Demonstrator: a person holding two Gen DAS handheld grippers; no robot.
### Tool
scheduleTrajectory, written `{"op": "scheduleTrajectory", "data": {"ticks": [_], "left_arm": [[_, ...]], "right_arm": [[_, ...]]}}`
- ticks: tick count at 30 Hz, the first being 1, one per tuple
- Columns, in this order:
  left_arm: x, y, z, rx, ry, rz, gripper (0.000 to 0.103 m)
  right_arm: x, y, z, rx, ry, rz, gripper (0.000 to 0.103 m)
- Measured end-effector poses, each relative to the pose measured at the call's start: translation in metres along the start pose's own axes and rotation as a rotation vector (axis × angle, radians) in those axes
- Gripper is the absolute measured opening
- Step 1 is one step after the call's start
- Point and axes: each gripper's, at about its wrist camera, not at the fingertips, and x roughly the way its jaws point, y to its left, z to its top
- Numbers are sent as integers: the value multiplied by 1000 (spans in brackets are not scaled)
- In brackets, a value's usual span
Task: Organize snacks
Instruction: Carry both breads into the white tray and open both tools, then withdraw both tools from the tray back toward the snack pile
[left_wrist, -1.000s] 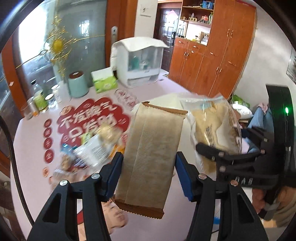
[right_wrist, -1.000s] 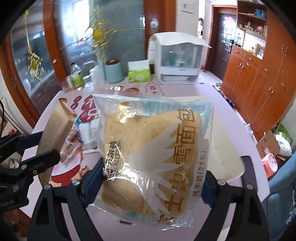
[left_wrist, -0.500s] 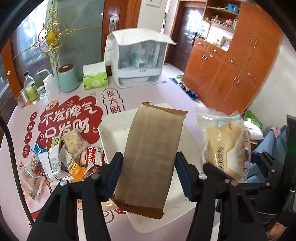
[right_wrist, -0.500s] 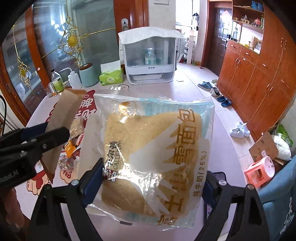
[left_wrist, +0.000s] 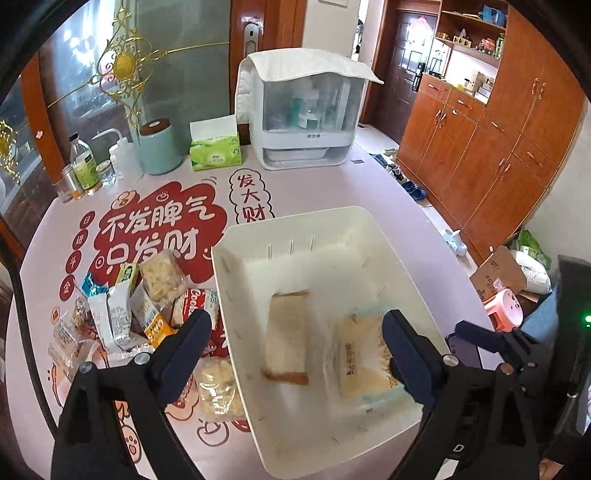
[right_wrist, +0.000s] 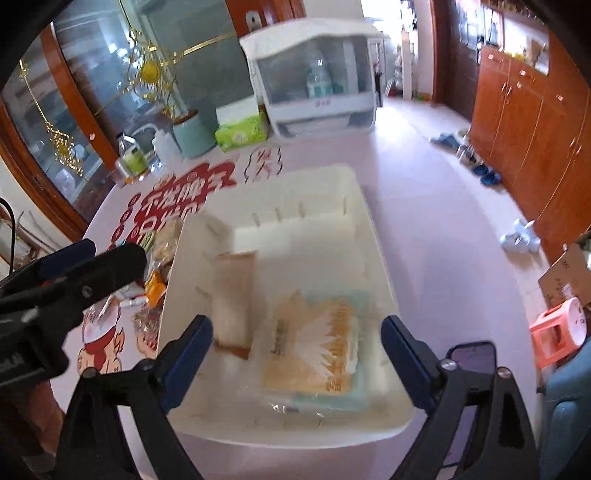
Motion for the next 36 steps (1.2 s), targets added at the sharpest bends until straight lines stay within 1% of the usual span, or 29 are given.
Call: {"op": "scheduleTrajectory", "data": {"ticks": [3,9,12,23,26,36], "left_arm": [[-4,1,-6,-7,2,2,93],[-12,4,-18,-12,8,14,93],[-18,5,-23,-19,4,13,93],[-40,8,-36,-1,-30,32,93],[-44,10,-39,-1,-33,37,93],[-47,29,-53,0,-2,71,93]], "right_arm": [[3,2,-4,4,10,20,96],[0,12,-10,-30,24,39,96],[-2,14,-13,-40,29,36,96],[-17,20,-20,-61,-2,0,96],[-18,21,-22,-61,4,2,96],[-19,28,-32,-50,15,-10,96]]}}
